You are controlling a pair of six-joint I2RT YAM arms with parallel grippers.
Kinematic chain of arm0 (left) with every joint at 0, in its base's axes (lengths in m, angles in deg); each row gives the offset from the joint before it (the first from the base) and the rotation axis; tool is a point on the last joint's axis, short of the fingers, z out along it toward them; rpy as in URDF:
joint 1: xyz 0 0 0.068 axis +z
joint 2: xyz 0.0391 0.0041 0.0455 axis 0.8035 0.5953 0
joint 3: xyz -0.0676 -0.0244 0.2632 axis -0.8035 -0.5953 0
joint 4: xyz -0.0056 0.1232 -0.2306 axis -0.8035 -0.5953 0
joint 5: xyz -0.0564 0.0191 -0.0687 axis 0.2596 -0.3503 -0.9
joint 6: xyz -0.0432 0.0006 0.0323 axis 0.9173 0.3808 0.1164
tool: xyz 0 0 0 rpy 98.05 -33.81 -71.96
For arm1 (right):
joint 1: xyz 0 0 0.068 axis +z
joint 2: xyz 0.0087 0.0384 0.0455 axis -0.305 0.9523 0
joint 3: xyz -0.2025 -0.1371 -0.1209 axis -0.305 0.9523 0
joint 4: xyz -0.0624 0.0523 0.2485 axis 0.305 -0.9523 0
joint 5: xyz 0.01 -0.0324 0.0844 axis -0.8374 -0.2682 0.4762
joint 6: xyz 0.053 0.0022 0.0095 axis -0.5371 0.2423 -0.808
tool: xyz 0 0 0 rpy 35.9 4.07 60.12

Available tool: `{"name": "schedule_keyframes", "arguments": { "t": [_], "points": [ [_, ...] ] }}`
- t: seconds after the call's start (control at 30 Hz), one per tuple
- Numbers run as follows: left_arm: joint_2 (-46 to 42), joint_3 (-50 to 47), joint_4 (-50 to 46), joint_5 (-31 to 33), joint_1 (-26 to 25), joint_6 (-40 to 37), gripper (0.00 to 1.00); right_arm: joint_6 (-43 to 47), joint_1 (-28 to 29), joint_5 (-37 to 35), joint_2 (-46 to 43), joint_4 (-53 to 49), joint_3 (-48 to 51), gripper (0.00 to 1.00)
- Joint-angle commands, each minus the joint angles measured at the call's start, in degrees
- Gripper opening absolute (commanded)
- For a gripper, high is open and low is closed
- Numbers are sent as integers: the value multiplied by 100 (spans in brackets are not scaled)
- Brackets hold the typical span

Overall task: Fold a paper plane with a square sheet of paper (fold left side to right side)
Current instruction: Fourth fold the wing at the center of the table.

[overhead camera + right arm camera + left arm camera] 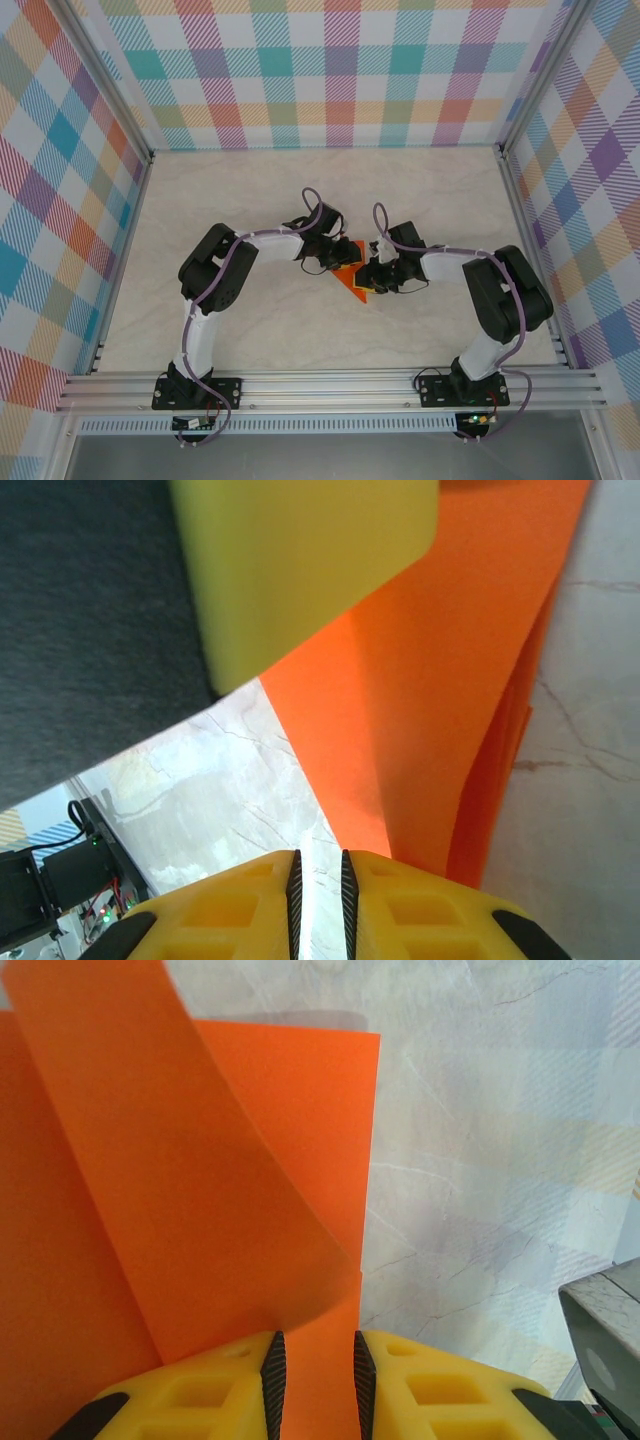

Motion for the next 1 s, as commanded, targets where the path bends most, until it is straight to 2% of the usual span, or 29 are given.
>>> {"name": "schedule_keyframes", "arguments": {
  "t": [0.0, 0.97],
  "points": [
    [119, -188, -228, 201, -8, -35, 28, 107, 75, -134, 142, -84, 7, 20],
    [181, -142, -252, 222, -6, -39, 27, 517, 321, -1075, -21, -968, -126, 19]
  ]
}}
